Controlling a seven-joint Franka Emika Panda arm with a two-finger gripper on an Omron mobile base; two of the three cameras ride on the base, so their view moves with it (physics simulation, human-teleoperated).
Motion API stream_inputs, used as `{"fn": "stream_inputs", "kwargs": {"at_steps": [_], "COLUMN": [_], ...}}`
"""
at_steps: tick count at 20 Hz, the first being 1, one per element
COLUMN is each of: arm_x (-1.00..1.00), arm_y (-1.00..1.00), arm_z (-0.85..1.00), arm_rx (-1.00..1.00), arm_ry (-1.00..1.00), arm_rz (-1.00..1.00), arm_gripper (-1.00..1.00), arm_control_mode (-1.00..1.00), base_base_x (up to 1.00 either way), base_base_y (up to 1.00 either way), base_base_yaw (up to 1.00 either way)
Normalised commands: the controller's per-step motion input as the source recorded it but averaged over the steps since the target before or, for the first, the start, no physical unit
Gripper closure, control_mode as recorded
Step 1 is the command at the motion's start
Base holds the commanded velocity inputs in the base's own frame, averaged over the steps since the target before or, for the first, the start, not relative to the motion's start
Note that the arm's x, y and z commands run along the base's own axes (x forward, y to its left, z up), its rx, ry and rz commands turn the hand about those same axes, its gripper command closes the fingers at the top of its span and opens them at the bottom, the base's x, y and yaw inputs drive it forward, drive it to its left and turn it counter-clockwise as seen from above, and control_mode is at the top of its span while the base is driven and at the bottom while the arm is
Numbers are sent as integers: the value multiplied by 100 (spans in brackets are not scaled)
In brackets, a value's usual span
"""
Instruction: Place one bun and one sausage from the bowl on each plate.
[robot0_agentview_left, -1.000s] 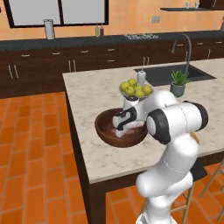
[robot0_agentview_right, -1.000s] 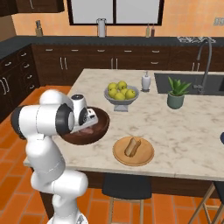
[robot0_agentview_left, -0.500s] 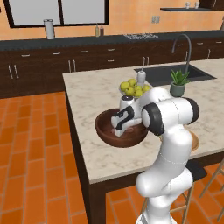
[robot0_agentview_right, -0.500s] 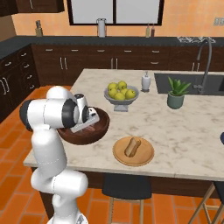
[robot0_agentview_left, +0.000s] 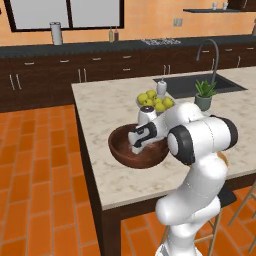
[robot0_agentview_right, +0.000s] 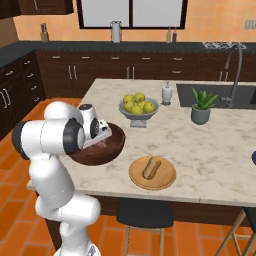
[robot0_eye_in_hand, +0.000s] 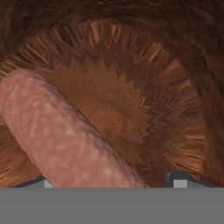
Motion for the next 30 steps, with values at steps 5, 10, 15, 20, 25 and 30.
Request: {"fn": "stream_inputs", "kwargs": {"at_steps": [5, 10, 15, 20, 25, 30], "arm_x": [-31, -70, -78, -79, -51, -17], "arm_y": [-34, -93, -100, -100, -100, -100], "arm_z": [100, 81, 50, 24, 3, -1], "arm_rx": [1, 6, 27, 39, 29, 25], "arm_ry": [-29, -19, -6, 3, 18, 28], "arm_rz": [-33, -37, -27, -33, -42, -46], "arm_gripper": [100, 100, 100, 100, 100, 100], "arm_control_mode": [-100, -100, -100, -100, -100, -100], "base_base_x": [0, 0, 0, 0, 0, 0], "base_base_y": [0, 0, 0, 0, 0, 0], "base_base_yaw": [0, 0, 0, 0, 0, 0]}}
